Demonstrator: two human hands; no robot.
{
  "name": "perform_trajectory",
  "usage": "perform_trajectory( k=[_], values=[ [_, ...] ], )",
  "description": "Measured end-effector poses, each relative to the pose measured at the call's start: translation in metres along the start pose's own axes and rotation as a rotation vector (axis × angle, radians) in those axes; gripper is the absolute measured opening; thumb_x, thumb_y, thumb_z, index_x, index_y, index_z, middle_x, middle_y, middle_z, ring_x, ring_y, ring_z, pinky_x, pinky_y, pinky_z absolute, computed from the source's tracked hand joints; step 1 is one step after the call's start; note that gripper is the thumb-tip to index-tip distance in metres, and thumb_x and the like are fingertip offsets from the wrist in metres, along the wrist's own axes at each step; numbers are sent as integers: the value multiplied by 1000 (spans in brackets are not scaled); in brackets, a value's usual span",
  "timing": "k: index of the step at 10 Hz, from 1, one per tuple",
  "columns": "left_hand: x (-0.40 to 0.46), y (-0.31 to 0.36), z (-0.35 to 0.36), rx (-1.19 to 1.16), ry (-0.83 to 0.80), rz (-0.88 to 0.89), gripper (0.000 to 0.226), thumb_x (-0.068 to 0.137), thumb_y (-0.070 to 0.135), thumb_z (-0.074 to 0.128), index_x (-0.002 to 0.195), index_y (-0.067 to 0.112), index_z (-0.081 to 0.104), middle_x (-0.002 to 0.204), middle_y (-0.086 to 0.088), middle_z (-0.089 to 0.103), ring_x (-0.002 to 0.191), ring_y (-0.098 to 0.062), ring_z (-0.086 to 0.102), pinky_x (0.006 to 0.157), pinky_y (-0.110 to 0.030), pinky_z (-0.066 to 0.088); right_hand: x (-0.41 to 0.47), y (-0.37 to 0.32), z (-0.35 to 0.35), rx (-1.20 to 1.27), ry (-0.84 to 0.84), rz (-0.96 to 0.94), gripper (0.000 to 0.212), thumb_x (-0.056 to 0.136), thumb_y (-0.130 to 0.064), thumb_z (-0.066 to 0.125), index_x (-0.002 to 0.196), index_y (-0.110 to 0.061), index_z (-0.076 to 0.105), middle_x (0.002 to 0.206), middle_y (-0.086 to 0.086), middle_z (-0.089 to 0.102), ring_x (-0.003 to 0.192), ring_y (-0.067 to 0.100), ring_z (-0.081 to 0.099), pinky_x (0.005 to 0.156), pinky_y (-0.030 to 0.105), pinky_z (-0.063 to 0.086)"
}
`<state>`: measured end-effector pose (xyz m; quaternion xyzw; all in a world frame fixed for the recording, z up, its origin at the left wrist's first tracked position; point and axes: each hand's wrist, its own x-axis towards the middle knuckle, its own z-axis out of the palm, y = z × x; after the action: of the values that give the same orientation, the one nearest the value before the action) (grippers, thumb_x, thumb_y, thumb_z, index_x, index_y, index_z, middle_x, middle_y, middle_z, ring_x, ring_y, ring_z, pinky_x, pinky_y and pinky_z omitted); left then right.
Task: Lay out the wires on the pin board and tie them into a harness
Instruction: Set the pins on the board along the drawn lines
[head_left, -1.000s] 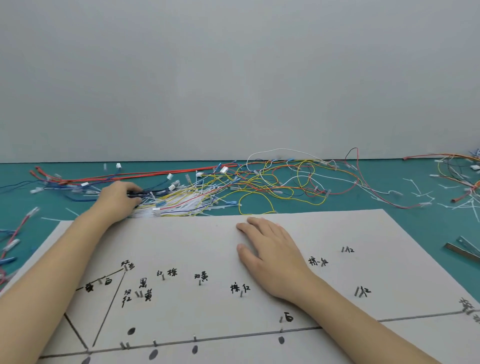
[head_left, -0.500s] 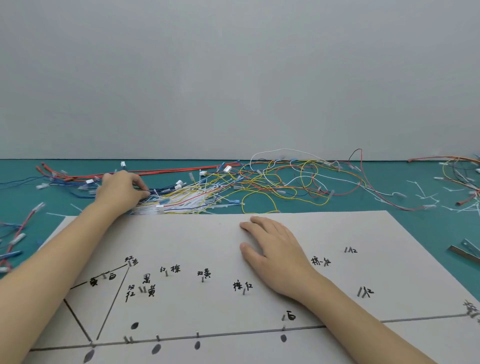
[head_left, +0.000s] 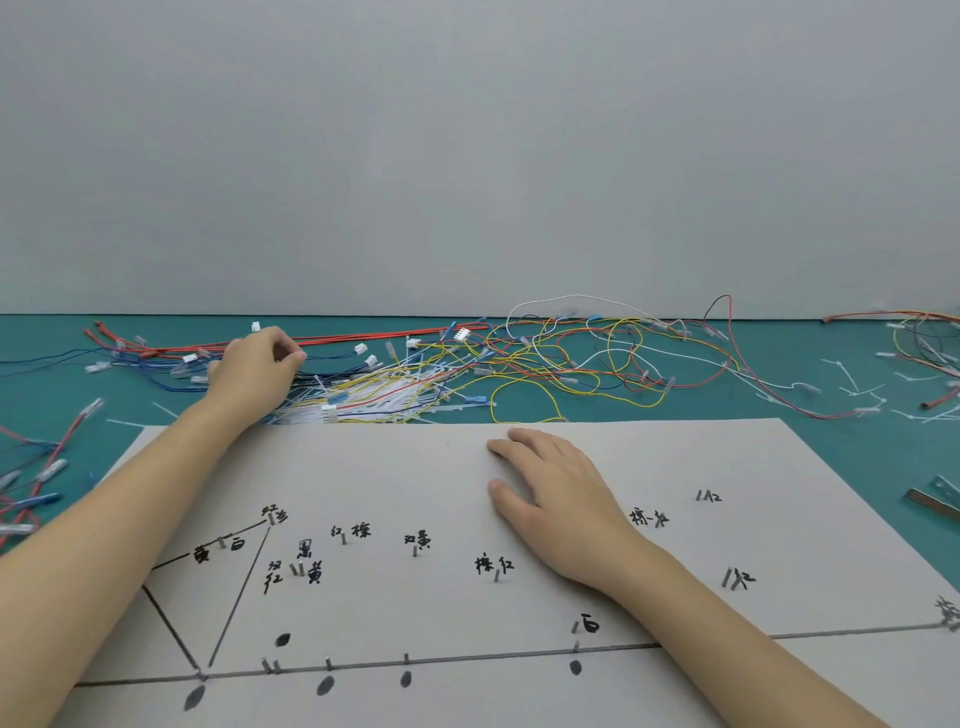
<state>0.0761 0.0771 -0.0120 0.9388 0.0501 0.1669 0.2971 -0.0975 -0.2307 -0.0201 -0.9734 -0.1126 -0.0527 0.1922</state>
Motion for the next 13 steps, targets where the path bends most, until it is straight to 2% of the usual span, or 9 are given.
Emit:
perform_trajectory(
  k=[1,3,4,5,6,7,8,9,13],
  values=[
    [7,-4,2,-121,93,-74,10,94,24,54,93,16,61,91,-2,69,102,-30,58,96,-47,44,0,0,0,5,-6,7,47,99,-41,39,145,-31,37,152,-11,29,141,9,19,116,26,10],
    [12,-8,5,451,-52,-112,46,89,27,63,130,20,43,129,-16,46,125,-36,36,101,-51,28,1,0,0,1,-7,4,47,99,-41,39,145,-31,37,152,-11,29,141,9,19,116,27,11],
    [13,0,9,379,-36,181,28,87,14,60,112,26,60,116,-8,56,113,-33,44,94,-47,38,0,0,0,6,-5,2,47,99,-41,39,145,-30,37,152,-10,30,141,9,19,116,27,11],
    [9,12,15,212,-155,241,18,89,16,59,95,27,73,102,0,69,101,-27,57,88,-41,46,0,0,0,2,-7,-2,47,99,-41,39,145,-30,37,153,-10,29,141,9,19,117,27,11],
    [10,19,21,-25,-199,122,14,89,22,65,101,20,73,103,-1,70,96,-23,60,87,-36,48,0,1,0,8,-3,-6,47,99,-41,39,145,-30,37,152,-10,29,141,9,19,116,26,11],
    [12,25,23,-29,-234,130,23,87,18,69,110,19,70,109,-3,66,100,-24,60,91,-40,49,0,1,0,5,9,-13,47,99,-41,39,145,-30,37,152,-10,30,141,9,19,116,25,10],
    [10,32,25,74,-143,280,18,85,11,66,97,23,73,100,1,64,97,-23,58,87,-41,49,0,1,1,5,11,-14,47,99,-41,39,145,-30,37,153,-10,29,141,8,18,116,25,9],
    [10,36,29,145,-167,379,17,89,11,62,95,19,76,90,4,65,86,-19,56,75,-31,43,0,1,1,5,18,-14,47,99,-41,38,145,-30,37,153,-10,29,141,8,18,116,25,9],
    [22,39,34,203,-379,250,4,89,20,69,86,21,72,95,-4,70,97,-23,62,82,-29,47,-1,1,2,19,27,-19,47,99,-40,40,144,-29,38,152,-9,30,141,9,20,116,25,10]
  ],
)
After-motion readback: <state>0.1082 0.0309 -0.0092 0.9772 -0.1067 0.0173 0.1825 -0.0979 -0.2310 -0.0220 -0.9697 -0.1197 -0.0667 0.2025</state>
